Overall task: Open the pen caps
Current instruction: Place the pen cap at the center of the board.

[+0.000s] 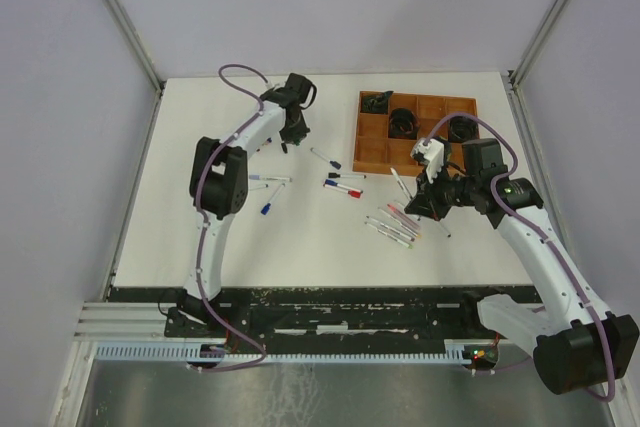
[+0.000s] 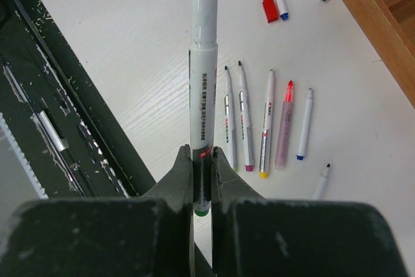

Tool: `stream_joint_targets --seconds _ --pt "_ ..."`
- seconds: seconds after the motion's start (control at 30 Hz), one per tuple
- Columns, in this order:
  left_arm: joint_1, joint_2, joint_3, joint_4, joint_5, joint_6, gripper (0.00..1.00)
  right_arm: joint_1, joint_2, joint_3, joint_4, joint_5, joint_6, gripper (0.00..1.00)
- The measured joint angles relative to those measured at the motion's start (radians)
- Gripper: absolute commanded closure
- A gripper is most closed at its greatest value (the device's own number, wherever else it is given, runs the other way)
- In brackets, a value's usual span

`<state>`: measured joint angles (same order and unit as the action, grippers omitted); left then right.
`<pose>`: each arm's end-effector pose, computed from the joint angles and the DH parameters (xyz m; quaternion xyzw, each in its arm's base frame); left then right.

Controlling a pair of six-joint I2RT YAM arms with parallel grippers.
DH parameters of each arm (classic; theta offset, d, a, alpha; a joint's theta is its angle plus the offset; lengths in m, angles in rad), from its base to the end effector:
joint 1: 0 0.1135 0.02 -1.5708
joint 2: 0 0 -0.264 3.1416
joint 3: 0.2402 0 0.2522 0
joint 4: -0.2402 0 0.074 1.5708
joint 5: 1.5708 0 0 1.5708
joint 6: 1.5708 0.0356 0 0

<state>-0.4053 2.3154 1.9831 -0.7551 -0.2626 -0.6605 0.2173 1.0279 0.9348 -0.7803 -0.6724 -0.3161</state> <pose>0.4635 -0.1888 0.1885 -0.1536 0.9508 -0.0111 0.2690 0.1891 0.0644 0.2984 -0.3425 0.8261 0.2937 0.3375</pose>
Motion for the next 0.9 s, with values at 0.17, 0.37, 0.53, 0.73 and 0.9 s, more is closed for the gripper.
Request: stream_joint_targets --seconds 0.17,0.37,0.53,0.73,0.9 --pt "0.000 0.036 0.040 -0.025 -0.010 0.003 0.86 -0.002 0.000 0.000 0.000 0.000 0.000 0.98" --pt "0.000 0.072 0.055 -0.054 -0.018 0.004 0.83 -0.002 0.000 0.000 0.000 -0.001 0.000 0.98" --pt "0.000 0.078 0.066 -0.065 -0.023 0.004 0.73 -0.002 0.000 0.000 0.000 -0.001 0.000 0.98" --pt "0.000 0.078 0.069 -0.073 -0.024 0.004 0.63 -0.002 0.000 0.000 0.000 -0.001 0.000 0.98" --pt "0.000 0.078 0.069 -0.077 -0.024 0.004 0.63 -0.002 0.000 0.000 0.000 -0.001 0.000 0.98"
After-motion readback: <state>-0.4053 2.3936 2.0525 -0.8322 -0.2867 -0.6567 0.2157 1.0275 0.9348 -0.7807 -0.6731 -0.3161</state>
